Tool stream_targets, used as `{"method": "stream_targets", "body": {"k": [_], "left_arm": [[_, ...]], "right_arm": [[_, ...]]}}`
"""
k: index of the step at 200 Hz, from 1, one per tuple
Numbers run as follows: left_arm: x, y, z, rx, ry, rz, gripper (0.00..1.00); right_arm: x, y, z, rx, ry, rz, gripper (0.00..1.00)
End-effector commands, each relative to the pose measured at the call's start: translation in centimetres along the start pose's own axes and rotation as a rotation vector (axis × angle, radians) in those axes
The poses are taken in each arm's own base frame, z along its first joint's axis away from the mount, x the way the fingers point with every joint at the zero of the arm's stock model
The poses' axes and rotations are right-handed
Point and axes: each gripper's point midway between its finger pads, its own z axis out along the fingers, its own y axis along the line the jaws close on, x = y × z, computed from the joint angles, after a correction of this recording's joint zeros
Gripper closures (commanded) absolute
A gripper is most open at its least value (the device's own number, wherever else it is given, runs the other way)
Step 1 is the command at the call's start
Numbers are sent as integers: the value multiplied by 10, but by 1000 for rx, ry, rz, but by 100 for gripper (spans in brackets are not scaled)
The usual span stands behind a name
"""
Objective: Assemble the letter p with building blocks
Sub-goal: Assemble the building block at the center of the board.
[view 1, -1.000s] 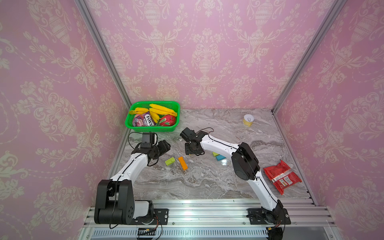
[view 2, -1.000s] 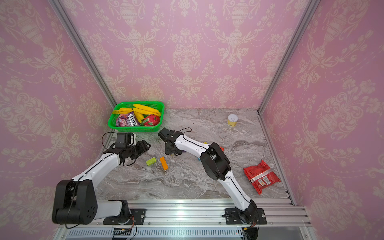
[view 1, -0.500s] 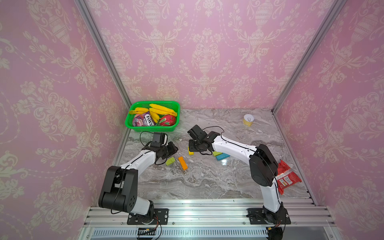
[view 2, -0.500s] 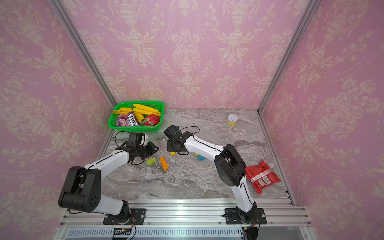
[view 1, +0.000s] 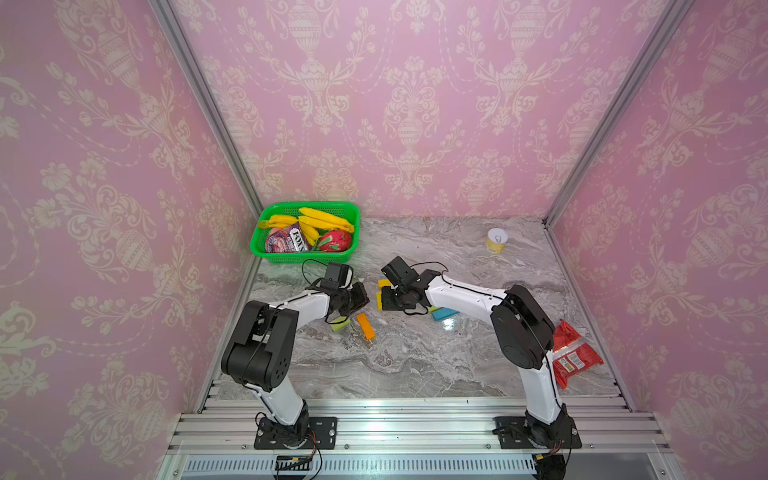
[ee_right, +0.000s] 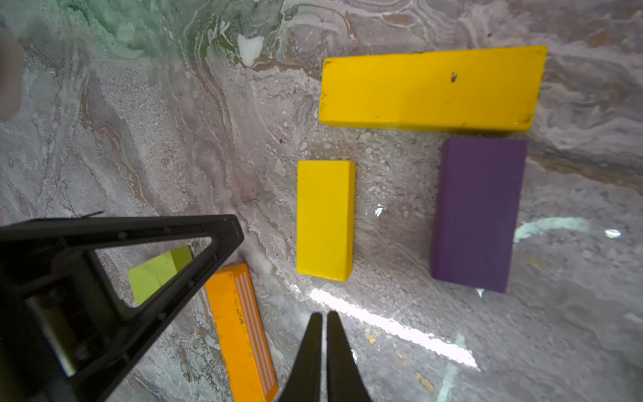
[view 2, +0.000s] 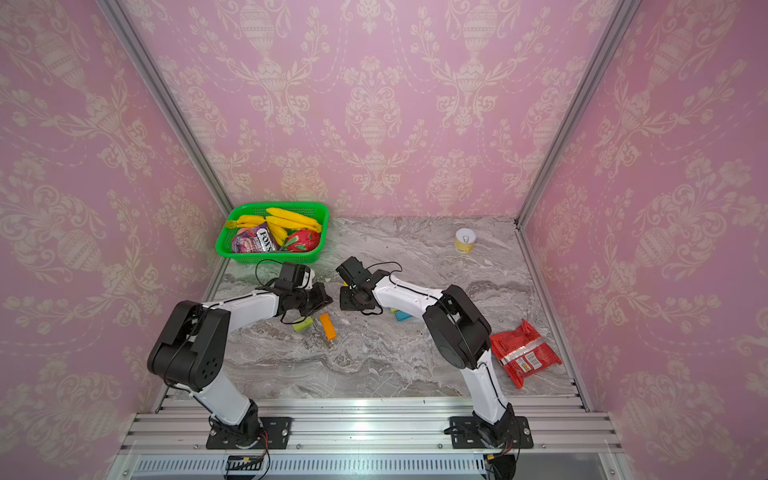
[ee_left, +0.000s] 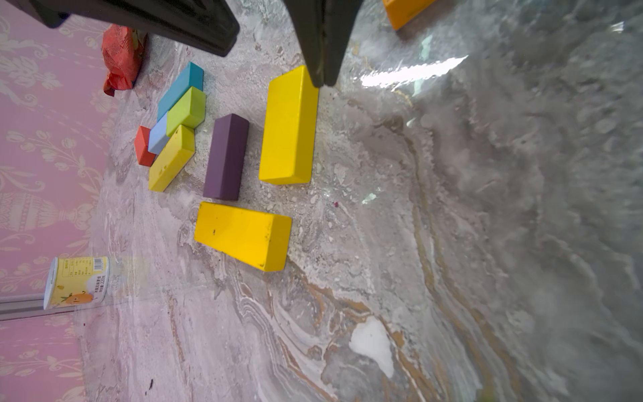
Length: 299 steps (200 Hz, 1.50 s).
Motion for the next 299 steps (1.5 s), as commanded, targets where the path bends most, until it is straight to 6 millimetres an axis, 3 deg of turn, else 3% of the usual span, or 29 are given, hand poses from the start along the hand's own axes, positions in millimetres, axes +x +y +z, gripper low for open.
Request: {"method": "stream_targets", "body": {"k": [1, 142, 222, 299], "left_arm": [[-4, -8, 6, 17, 0, -10, 100], [14, -11, 25, -2, 63, -6, 100], [9, -11, 32, -19, 71, 2, 100], [-7, -10, 35, -58, 37, 15, 100]], "right_arm": [[8, -8, 14, -5, 39, 28, 91], [20, -15, 39, -17, 93, 56, 91], [18, -23, 41, -14, 92, 72, 91], [17, -19, 44, -31, 96, 68, 91]]}}
